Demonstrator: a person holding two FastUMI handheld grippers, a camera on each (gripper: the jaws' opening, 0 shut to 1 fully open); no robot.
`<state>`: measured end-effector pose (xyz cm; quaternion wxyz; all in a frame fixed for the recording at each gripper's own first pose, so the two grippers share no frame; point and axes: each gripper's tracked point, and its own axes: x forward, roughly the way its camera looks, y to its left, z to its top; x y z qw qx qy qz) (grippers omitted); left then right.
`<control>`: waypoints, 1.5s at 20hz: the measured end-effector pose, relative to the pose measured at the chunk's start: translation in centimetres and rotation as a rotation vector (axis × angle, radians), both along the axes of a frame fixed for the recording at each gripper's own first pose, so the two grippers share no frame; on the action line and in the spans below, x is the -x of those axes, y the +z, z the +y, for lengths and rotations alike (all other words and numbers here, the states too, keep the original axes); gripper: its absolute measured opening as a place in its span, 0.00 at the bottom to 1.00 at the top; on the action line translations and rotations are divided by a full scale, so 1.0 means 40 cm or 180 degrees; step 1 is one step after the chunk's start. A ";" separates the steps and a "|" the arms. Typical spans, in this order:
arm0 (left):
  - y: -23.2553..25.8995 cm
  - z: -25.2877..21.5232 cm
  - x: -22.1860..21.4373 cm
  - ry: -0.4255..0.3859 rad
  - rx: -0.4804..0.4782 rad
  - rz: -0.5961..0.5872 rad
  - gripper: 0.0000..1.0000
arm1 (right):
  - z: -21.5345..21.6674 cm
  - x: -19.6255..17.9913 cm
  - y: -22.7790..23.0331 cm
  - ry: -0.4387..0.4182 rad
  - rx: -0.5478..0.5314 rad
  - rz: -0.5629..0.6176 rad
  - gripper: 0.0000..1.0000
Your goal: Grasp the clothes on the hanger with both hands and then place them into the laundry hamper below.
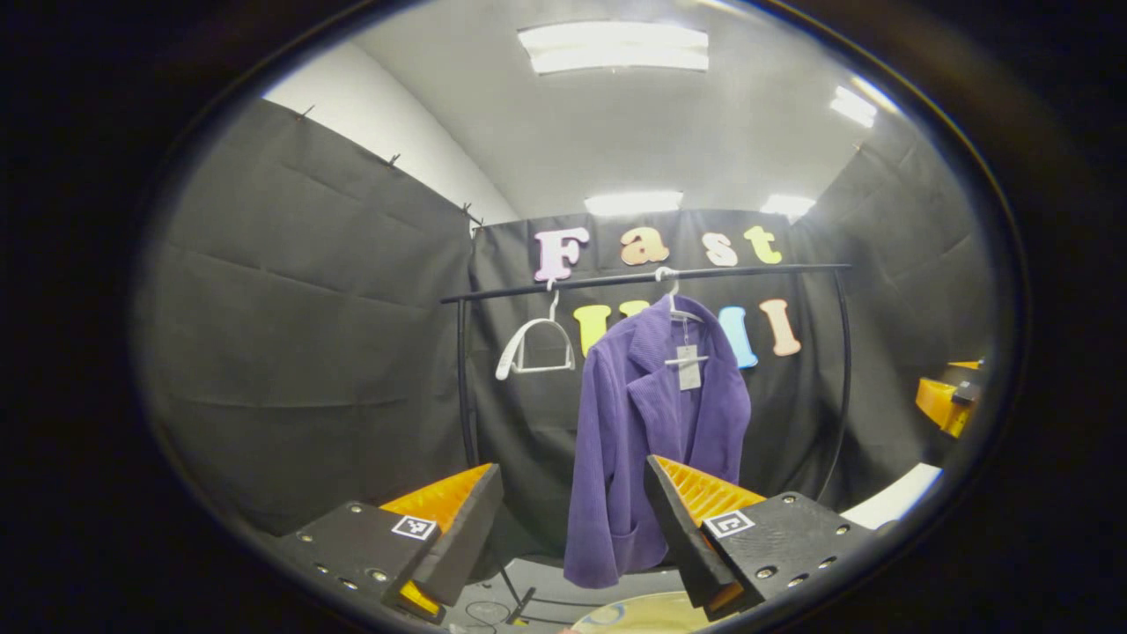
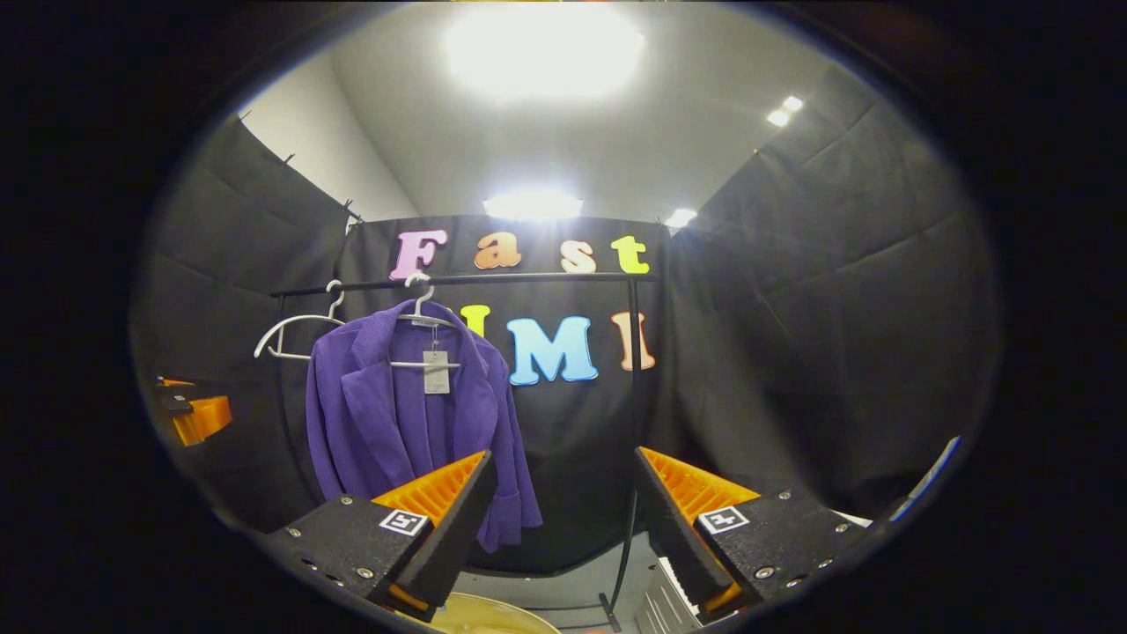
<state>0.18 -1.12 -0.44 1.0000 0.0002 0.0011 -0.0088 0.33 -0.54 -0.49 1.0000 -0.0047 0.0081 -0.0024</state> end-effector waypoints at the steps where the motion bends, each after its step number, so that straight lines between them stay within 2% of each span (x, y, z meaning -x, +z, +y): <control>1: -0.003 -0.003 -0.004 0.0002 -0.0003 0.0000 0.99 | -0.001 0.001 0.001 -0.0005 -0.0006 -0.0004 0.95; 7: 0.024 -0.026 -0.033 -0.0011 -0.0053 -0.0028 0.99 | -0.003 -0.032 0.007 -0.0002 -0.0016 0.0002 0.95; 8: 0.037 -0.034 -0.046 -0.0016 -0.0056 -0.0041 0.93 | 0.002 -0.046 0.014 0.0017 -0.0024 -0.0009 0.95; 10: 0.059 -0.055 -0.072 -0.0028 -0.0042 -0.0068 0.93 | 0.007 -0.080 0.029 0.0043 -0.0037 -0.0040 0.95; 14: 0.101 -0.105 -0.157 -0.0037 0.0009 -0.0122 0.93 | 0.026 -0.169 0.064 0.0139 -0.0086 -0.0137 0.95; 15: 0.107 -0.124 -0.178 -0.0053 0.0034 -0.0133 0.99 | 0.030 -0.195 0.073 0.0165 -0.0088 -0.0171 0.95; 16: 0.116 -0.144 -0.200 -0.0077 0.0067 -0.0141 0.93 | 0.035 -0.219 0.081 0.0190 -0.0085 -0.0210 0.95; 19: 0.127 -0.193 -0.274 -0.0104 0.0170 -0.0117 0.93 | 0.051 -0.297 0.095 0.0261 -0.0100 -0.0267 0.95; 20: 0.133 -0.206 -0.301 -0.0097 0.0182 -0.0117 0.99 | 0.059 -0.328 0.098 0.0296 -0.0124 -0.0268 0.95; 21: 0.137 -0.212 -0.332 -0.0090 0.0183 -0.0124 0.93 | 0.068 -0.352 0.101 0.0329 -0.0148 -0.0272 0.95; 24: 0.140 -0.254 -0.407 -0.0083 0.0148 -0.0149 0.93 | 0.091 -0.431 0.102 0.0422 -0.0178 -0.0275 0.95; 25: 0.134 -0.273 -0.429 -0.0088 0.0141 -0.0143 0.99 | 0.103 -0.458 0.101 0.0464 -0.0175 -0.0265 0.95; 30: 0.115 -0.337 -0.533 -0.0050 0.0199 -0.0102 0.99 | 0.173 -0.571 0.092 0.0699 -0.0253 -0.0235 0.95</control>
